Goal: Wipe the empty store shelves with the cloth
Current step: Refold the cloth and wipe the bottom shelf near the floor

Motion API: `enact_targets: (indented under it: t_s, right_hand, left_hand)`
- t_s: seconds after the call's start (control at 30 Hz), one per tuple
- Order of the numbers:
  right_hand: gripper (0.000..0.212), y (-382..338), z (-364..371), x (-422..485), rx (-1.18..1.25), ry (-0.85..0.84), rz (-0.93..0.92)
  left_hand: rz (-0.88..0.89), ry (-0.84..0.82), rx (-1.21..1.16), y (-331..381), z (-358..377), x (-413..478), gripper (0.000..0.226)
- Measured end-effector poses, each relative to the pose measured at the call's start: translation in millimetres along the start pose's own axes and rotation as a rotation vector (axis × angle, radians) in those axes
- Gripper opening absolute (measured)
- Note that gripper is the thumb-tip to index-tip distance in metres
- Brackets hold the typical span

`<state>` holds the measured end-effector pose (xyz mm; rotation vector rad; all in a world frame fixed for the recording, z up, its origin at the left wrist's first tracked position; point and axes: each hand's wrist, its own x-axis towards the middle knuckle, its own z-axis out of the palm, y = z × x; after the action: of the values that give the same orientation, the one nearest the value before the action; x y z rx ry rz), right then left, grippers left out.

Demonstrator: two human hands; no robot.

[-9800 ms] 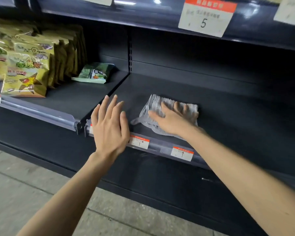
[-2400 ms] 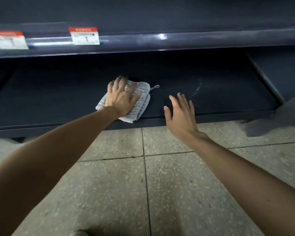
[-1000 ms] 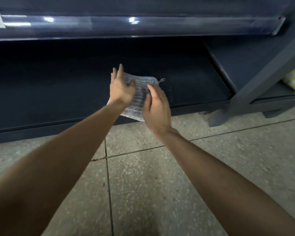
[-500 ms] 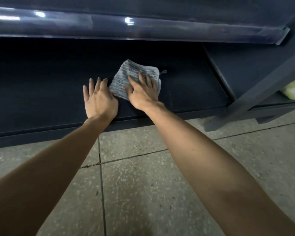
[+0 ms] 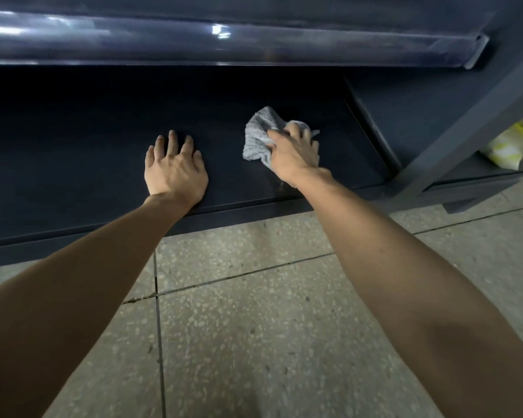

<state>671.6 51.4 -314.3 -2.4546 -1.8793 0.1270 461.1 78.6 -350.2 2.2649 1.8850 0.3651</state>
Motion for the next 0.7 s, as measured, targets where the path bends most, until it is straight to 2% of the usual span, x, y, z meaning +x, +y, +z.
enact_targets:
  t_s: [0.1,0.2,0.27,0.37,0.4,0.5,0.63,0.7]
  right_hand:
    - [0.045,12,-2,-41,-0.017,-0.010,-0.033]
    - [0.047,15,0,-95,-0.004,0.037,-0.165]
    - [0.054,21,2,-129,0.012,-0.026,-0.208]
    - [0.061,40,20,-183,-0.053,-0.198,-0.099]
    - [0.059,48,28,-200,-0.033,-0.190,-0.022]
    - [0.048,58,33,-217,0.135,0.068,0.150]
    - [0.041,35,12,-187,0.277,0.479,0.166]
    - [0.042,18,3,-167,0.306,0.551,0.148]
  left_hand:
    - [0.028,-0.022,-0.008,1,-4,-6,0.053]
    - [0.071,-0.046,-0.043,4,-7,-22,0.052]
    - [0.104,-0.074,-0.072,6,-11,-33,0.052]
    - [0.156,-0.109,-0.099,7,-14,-46,0.052]
    - [0.170,-0.117,-0.101,8,-14,-50,0.053]
    - [0.201,-0.113,-0.080,7,-10,-58,0.053]
    - [0.229,-0.075,-0.064,16,-3,-66,0.050]
    - [0.205,-0.037,-0.071,20,0,-67,0.049]
